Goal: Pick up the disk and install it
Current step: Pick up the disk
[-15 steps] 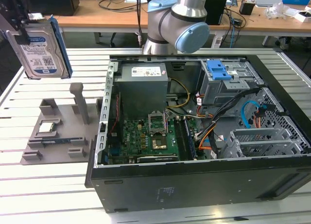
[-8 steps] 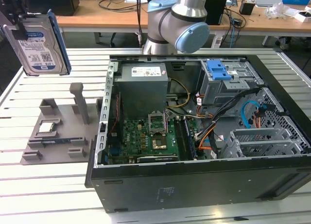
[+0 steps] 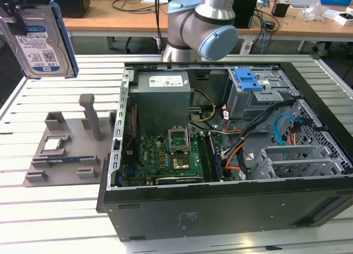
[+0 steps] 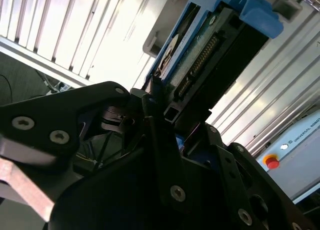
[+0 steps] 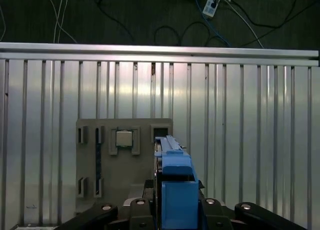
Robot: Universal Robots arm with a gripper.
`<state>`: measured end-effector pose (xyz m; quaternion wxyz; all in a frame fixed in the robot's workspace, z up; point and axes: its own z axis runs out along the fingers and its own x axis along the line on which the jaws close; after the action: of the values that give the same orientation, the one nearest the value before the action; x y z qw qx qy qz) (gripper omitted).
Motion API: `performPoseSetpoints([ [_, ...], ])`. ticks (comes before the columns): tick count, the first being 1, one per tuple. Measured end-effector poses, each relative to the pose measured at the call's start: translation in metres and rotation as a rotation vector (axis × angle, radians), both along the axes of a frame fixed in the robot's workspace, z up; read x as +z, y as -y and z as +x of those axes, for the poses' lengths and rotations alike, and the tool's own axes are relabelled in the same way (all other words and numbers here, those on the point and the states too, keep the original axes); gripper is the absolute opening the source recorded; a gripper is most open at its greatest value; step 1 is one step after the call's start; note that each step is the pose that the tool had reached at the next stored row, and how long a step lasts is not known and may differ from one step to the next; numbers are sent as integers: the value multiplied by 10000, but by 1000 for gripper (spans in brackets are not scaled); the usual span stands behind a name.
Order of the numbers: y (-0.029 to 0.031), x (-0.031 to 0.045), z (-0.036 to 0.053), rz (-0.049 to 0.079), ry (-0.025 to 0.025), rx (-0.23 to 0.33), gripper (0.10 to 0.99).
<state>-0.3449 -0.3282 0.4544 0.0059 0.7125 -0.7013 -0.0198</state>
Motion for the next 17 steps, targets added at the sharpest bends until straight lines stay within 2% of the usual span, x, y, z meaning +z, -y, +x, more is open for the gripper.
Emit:
performPoseSetpoints([
  [6, -2, 138, 0, 0, 0, 0, 365],
  [17, -2, 287, 0, 0, -1, 0, 365],
])
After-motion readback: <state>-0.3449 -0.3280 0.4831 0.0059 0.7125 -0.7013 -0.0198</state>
